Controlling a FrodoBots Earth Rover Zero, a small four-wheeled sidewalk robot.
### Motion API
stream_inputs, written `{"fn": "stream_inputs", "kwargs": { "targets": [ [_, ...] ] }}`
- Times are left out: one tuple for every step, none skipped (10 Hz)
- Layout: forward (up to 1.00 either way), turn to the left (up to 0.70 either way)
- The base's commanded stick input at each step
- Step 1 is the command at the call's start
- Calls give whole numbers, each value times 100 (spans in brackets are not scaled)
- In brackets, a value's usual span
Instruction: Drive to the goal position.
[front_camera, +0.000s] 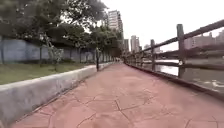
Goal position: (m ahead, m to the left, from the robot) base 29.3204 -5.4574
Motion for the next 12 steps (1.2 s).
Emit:
{"fn": "stream_inputs", "kwargs": {
  "targets": [
    [99, 0],
    [99, 0],
    [99, 0],
    [99, -19],
    [99, -39],
    [99, -40],
    [99, -40],
    [99, -12],
    [99, 0],
    [99, 0],
    [99, 0],
    [99, 0]
  ]
}}
